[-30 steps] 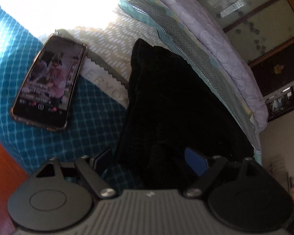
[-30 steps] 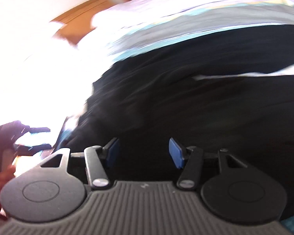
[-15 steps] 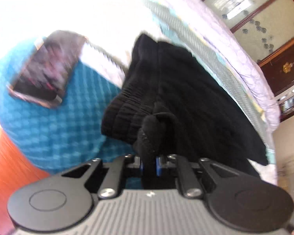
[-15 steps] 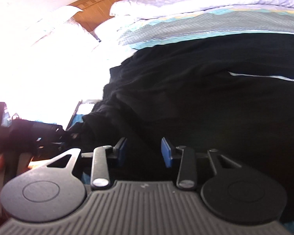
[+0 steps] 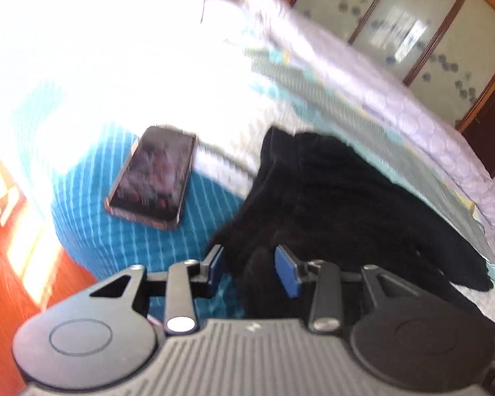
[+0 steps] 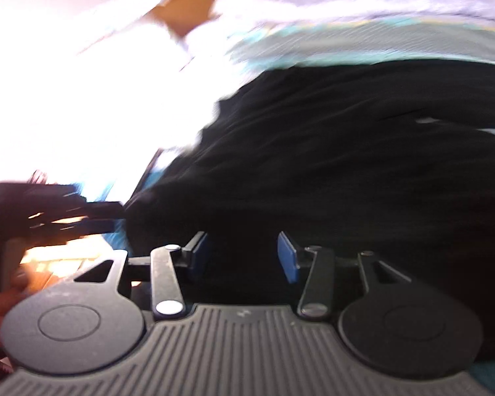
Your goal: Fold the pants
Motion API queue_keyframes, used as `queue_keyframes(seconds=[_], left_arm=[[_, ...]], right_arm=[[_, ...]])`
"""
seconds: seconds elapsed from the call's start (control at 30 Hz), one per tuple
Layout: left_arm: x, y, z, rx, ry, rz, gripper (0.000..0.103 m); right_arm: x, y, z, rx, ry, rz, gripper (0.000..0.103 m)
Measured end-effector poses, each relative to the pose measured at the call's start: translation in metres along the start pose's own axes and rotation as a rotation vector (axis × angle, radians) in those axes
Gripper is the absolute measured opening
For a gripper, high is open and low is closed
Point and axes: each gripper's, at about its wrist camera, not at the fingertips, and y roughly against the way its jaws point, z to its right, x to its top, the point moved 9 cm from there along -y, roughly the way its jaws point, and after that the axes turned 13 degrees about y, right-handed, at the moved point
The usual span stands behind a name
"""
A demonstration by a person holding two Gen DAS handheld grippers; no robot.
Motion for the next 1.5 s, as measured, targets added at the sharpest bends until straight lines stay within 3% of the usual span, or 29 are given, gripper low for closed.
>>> queue_keyframes(seconds=[0.1,0.23,0.4,0.47,0.57,0.67,0.77,0.9,1.03,1.23,1.33,1.4,1.47,1.5], left_arm=[[-0.012,-0.004,0.034,-0.049,-0.135,0.000,0.036],[-0.044,-0.026,0.071,-0.106,-0.265,-0.080,0.036],[-0.078,-0.064,0.059,-0.006,-0.308,-0.223,0.034],[-0.080,-0.059,0.047,-0.005,-0.309,-0.204,0.034],[-0.075,-0.051,0.042,0.025,-0.291,-0.209,0.035],[-0.061,-0.035,0.047,-0.017,-0.254,-0.171,0.039],[-0.052,-0.025,0.058,-0.032,-0.283,-0.119,0.046],[-0.053,-0.030,0.069,-0.026,-0.290,-0.137,0.046],[-0.066,-0.041,0.078,-0.007,-0.300,-0.196,0.046],[-0.087,-0.047,0.090,0.028,-0.353,-0.231,0.048],[-0.089,-0.052,0.095,0.044,-0.366,-0.231,0.049],[-0.090,-0.054,0.099,0.053,-0.378,-0.227,0.049],[-0.091,-0.058,0.103,0.057,-0.390,-0.234,0.049],[-0.092,-0.062,0.103,0.061,-0.396,-0.242,0.049]], right_arm=[[-0.002,0.025,0.041,-0.097,-0.105,0.042,0.050],[-0.015,0.062,0.094,-0.223,-0.247,0.098,0.050],[-0.044,0.082,0.141,-0.364,-0.366,0.090,0.050],[-0.067,0.072,0.157,-0.404,-0.422,-0.005,0.053],[-0.072,0.075,0.155,-0.359,-0.432,0.033,0.051],[-0.066,0.098,0.163,-0.391,-0.444,0.123,0.052],[-0.069,0.141,0.196,-0.486,-0.557,0.257,0.052],[-0.098,0.220,0.256,-0.658,-0.717,0.381,0.053],[-0.116,0.256,0.307,-0.777,-0.790,0.421,0.053],[-0.123,0.258,0.378,-0.787,-0.809,0.390,0.053],[-0.136,0.264,0.406,-0.739,-0.861,0.384,0.053],[-0.137,0.260,0.410,-0.708,-0.879,0.383,0.048],[-0.129,0.265,0.400,-0.724,-0.846,0.363,0.008],[-0.128,0.269,0.397,-0.783,-0.819,0.339,0.008]])
